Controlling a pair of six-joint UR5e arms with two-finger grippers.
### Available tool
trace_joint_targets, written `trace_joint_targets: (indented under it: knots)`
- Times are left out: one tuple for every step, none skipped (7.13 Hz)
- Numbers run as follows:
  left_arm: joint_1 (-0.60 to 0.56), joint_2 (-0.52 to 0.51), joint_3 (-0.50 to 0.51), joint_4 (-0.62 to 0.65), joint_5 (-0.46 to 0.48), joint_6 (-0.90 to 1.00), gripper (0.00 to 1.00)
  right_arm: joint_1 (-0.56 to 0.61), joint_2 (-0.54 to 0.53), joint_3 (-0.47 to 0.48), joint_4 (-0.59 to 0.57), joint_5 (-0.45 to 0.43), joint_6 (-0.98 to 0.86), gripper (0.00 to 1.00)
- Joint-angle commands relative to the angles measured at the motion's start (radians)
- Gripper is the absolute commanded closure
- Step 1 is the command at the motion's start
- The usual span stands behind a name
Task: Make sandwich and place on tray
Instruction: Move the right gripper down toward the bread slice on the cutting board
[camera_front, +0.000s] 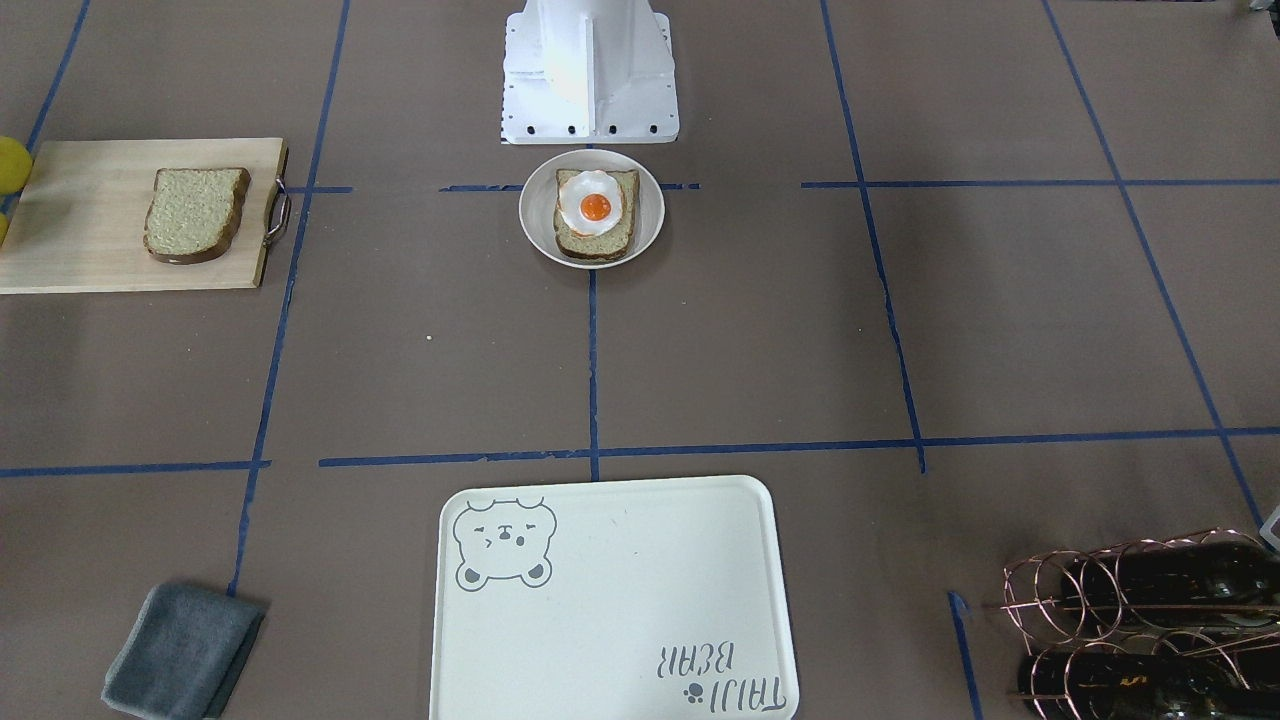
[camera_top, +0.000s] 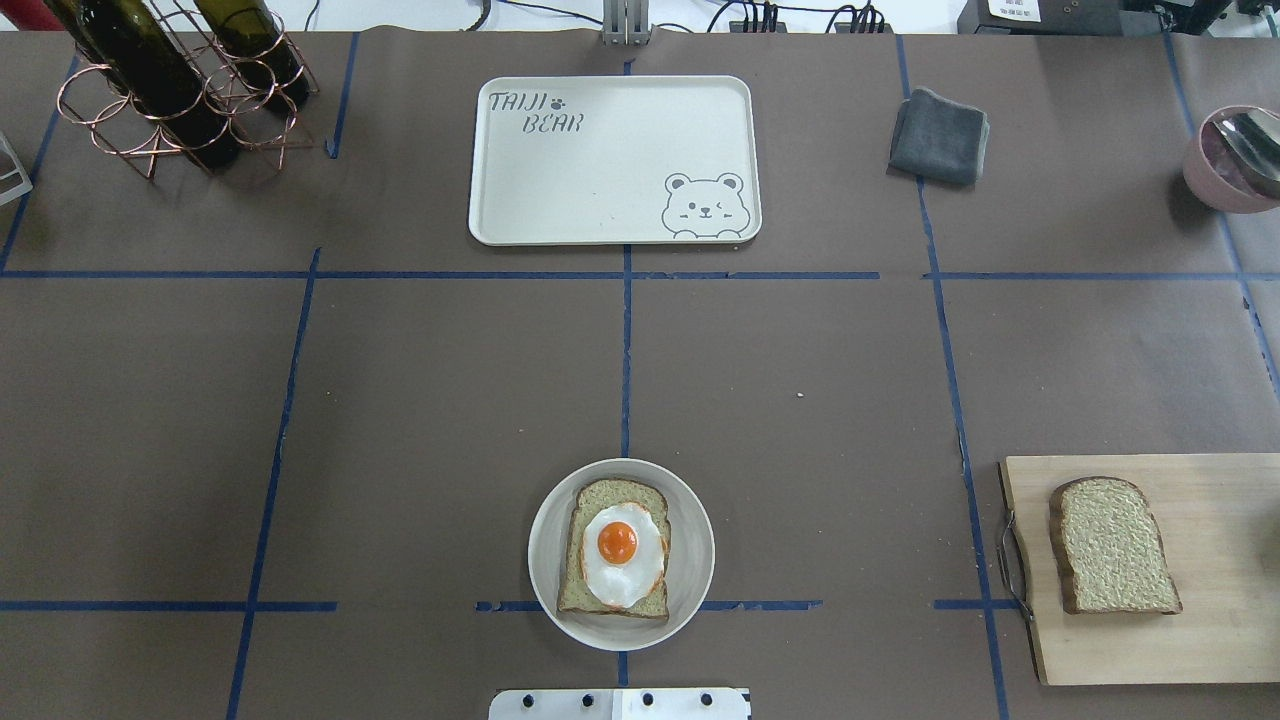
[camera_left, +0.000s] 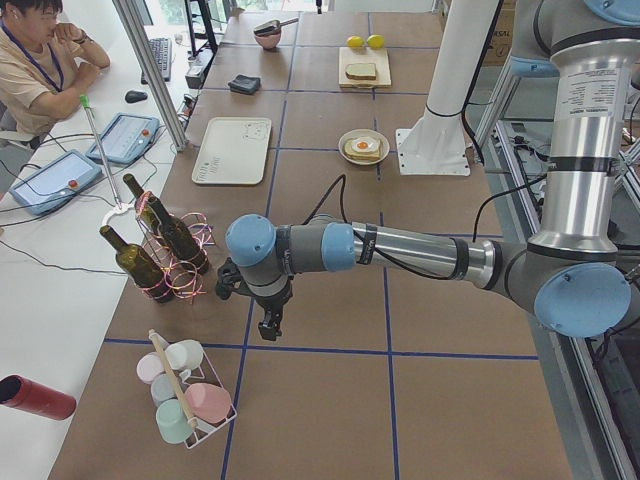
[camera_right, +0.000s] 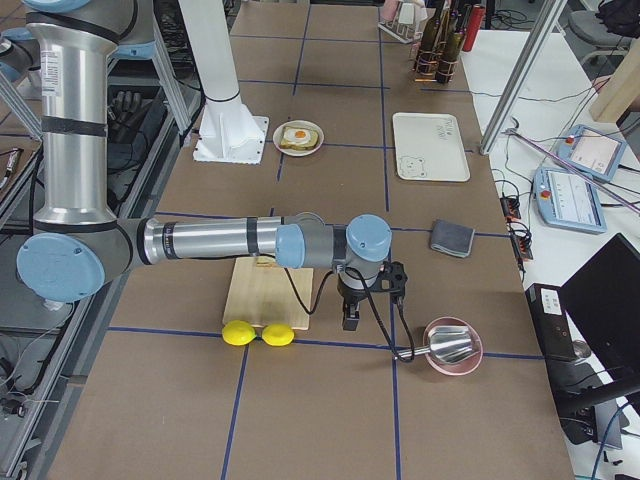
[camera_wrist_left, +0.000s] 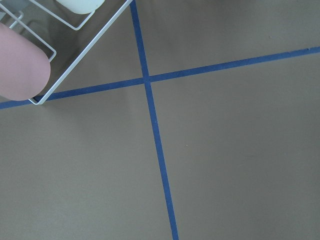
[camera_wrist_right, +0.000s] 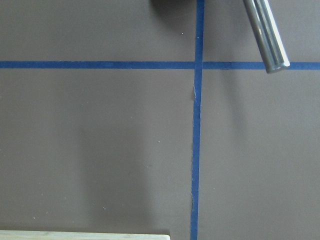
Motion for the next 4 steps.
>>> trace_joint_targets:
  knots:
    - [-0.001, -0.003, 0.006, -0.004, -0.002, -0.001, 0.0, 0.028, 0.02, 0.035, -0.002, -0.003, 0.001, 0.0]
    - [-0.001, -0.005, -0.028, -0.001, 0.001, -0.001, 0.0, 0.027, 0.013, 0.036, -0.002, 0.0, 0.003, 0.0]
    - [-0.001, -0.006, -0.047, 0.0, 0.011, -0.011, 0.0, 0.027, 0.01, 0.045, -0.002, 0.02, 0.005, 0.0]
    - [-0.001, -0.008, -0.097, 0.004, 0.002, -0.011, 0.0, 0.021, 0.005, 0.047, -0.001, 0.099, 0.026, 0.0]
